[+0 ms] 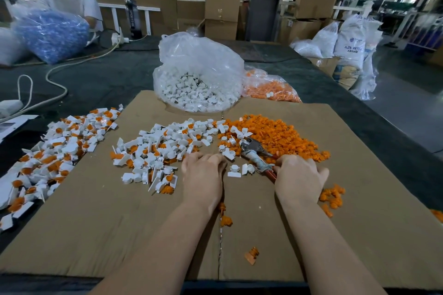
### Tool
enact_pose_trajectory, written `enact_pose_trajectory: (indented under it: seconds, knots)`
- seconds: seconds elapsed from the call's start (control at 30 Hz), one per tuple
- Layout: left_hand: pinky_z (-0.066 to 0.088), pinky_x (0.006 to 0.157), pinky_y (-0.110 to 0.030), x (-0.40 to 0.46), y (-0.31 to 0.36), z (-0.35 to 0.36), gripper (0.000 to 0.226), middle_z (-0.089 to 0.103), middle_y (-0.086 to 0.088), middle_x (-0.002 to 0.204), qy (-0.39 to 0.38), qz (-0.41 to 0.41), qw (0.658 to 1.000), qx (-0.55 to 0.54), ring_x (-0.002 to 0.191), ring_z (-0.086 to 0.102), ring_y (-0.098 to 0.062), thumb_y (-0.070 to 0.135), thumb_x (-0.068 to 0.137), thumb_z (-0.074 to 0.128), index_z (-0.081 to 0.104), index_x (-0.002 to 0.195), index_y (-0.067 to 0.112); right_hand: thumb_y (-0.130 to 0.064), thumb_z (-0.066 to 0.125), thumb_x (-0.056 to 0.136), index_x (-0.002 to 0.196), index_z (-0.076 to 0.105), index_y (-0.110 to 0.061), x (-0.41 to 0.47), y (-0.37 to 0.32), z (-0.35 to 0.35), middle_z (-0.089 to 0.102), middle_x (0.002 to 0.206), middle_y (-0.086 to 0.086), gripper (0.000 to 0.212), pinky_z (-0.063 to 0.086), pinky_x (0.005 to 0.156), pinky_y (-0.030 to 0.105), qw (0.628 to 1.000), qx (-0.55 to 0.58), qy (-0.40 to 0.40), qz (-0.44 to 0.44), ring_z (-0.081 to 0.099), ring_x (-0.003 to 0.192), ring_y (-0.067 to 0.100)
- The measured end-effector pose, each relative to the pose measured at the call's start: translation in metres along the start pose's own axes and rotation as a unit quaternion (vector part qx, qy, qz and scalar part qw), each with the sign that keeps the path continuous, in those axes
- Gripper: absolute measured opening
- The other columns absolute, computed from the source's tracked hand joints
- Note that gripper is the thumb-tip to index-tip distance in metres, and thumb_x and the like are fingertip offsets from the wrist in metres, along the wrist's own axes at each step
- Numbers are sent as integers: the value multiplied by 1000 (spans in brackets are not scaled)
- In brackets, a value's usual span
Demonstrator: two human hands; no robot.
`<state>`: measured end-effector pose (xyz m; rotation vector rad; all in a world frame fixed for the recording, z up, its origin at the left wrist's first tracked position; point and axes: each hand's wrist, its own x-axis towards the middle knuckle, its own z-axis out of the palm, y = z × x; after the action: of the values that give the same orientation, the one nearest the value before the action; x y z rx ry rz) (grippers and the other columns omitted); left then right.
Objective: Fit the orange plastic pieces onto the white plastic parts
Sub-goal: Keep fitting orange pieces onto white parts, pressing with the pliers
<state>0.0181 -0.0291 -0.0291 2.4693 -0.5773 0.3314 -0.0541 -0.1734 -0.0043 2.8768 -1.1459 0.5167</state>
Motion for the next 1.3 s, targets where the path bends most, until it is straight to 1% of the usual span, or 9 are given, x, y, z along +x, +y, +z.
enact_pose_trajectory:
  seconds: [0.17,0.3,0.37,0.47,0.63,0.73,0.83,1.0,1.3]
  knots:
    - [11,82,-29,-1,1,-5,20,64,17,109,-2,-17,1000,0,111,36,-13,33,95,48,67,103,37,-12,56,90,94,62,-23,4,-1,-3,61,92,-2,13,29,87,38,1000,26,3,-11,50,95,20]
    - [20,82,-28,1,2,-8,16,61,12,108,-19,-13,1000,-9,106,43,-13,32,92,54,67,101,34,-11,56,91,107,60,-14,4,-3,-4,61,104,5,17,38,84,32,994,98,30,-48,52,100,22]
    - [34,78,-21,2,2,-10,10,64,8,101,-17,-14,997,-73,95,49,-10,26,90,59,67,97,27,-12,57,90,108,63,-8,2,-8,-4,61,104,9,19,38,81,30,982,165,41,-78,52,99,23]
    - [37,63,-8,1,5,-15,13,61,11,85,-18,-48,981,-188,81,54,-7,18,87,64,61,100,22,-15,59,89,100,66,-6,-7,-20,-3,61,97,9,15,38,75,28,958,255,60,-118,53,93,22]
    - [40,78,-18,-1,6,-18,17,63,4,99,-37,-39,982,-179,90,56,-11,23,90,60,65,105,18,-11,59,89,97,62,-5,-26,-36,2,66,86,6,10,46,64,32,937,289,74,-182,60,81,23]
    - [37,72,-16,-1,5,-19,13,63,4,97,-43,-36,979,-198,86,54,-9,24,91,58,65,100,18,-4,59,88,108,66,-5,-28,-37,5,66,97,10,21,48,79,36,928,303,54,-208,59,93,26]
    - [36,65,-14,-2,4,-18,6,63,6,90,-51,-44,971,-229,82,54,-7,25,91,57,61,94,21,-3,58,89,115,63,-7,-30,-36,5,65,103,8,27,43,85,28,922,322,33,-211,56,100,21]
    - [39,63,-10,-3,2,-17,5,61,10,81,-67,-52,963,-256,78,55,-4,25,90,58,56,86,28,-6,62,86,95,67,-6,-31,-33,0,66,88,4,10,50,77,29,901,384,35,-197,60,85,16]
    - [38,58,-13,-4,3,-18,18,59,12,72,-91,-48,956,-274,67,53,0,24,86,63,55,75,34,-6,66,83,87,68,-7,-33,-32,3,66,83,3,5,52,71,29,902,379,54,-198,60,78,14]
